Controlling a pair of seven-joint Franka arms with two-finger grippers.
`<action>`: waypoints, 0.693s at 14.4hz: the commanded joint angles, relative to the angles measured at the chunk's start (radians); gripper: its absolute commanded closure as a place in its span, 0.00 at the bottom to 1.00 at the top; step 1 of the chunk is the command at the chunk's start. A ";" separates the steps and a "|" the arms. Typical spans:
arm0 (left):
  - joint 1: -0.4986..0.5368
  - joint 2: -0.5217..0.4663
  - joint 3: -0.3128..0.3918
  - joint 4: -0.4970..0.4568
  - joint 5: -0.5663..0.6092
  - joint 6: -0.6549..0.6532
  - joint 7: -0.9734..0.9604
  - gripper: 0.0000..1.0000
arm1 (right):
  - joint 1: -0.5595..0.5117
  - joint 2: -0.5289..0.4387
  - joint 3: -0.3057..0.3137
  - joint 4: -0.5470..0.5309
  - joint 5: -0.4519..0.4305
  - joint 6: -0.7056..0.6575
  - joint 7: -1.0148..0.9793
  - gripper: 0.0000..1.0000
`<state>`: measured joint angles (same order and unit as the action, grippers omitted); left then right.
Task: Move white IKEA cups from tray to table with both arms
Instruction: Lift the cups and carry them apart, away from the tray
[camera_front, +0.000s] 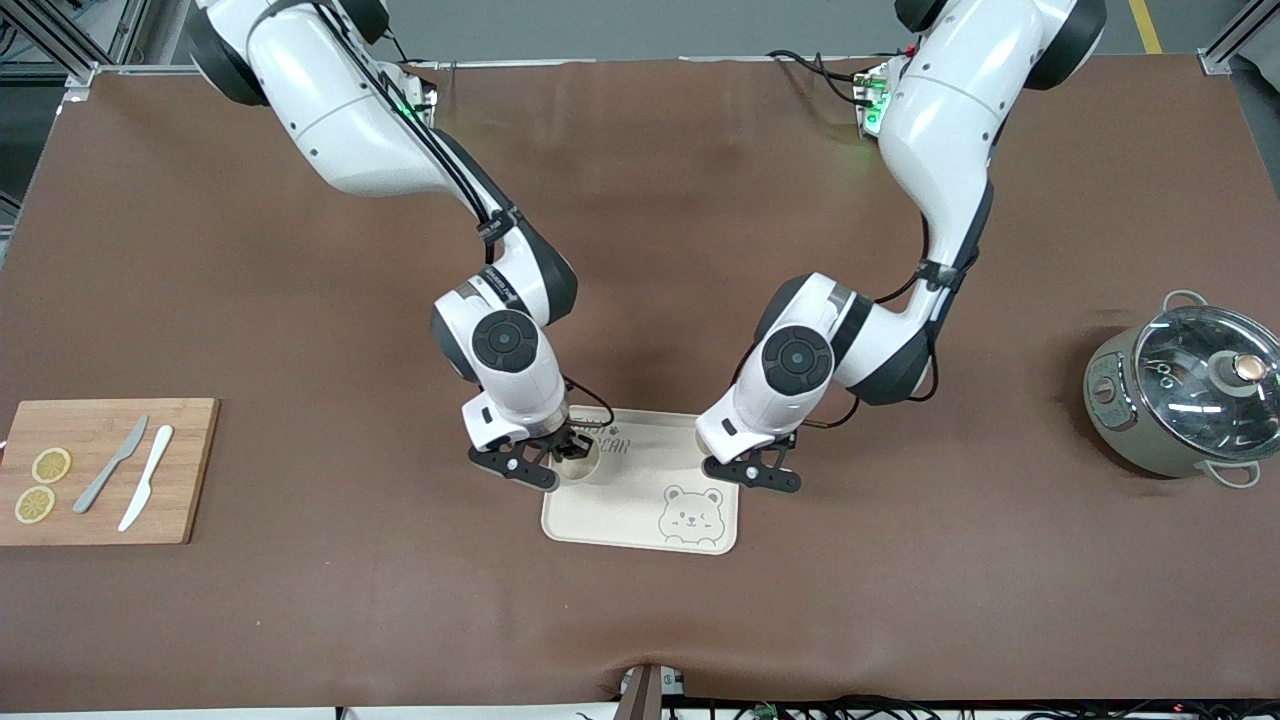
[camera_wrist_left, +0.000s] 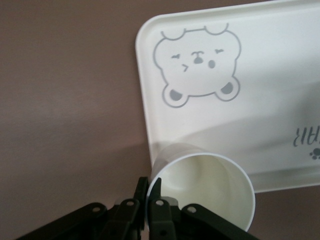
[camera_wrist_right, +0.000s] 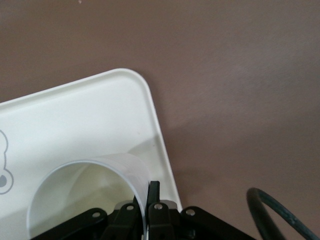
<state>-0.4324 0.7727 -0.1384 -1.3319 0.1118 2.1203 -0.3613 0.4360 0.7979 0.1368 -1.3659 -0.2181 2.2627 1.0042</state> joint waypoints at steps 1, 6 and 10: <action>0.014 -0.062 0.002 -0.021 0.057 -0.078 -0.021 1.00 | -0.055 -0.089 0.017 -0.079 -0.012 -0.037 -0.079 1.00; 0.038 -0.098 0.000 -0.026 0.057 -0.121 -0.015 1.00 | -0.181 -0.230 0.027 -0.258 -0.006 -0.032 -0.303 1.00; 0.075 -0.119 -0.004 -0.070 0.058 -0.122 -0.004 1.00 | -0.330 -0.307 0.076 -0.401 0.039 0.041 -0.490 1.00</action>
<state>-0.3821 0.6998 -0.1368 -1.3436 0.1444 2.0031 -0.3623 0.1862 0.5691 0.1701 -1.6399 -0.2026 2.2484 0.6008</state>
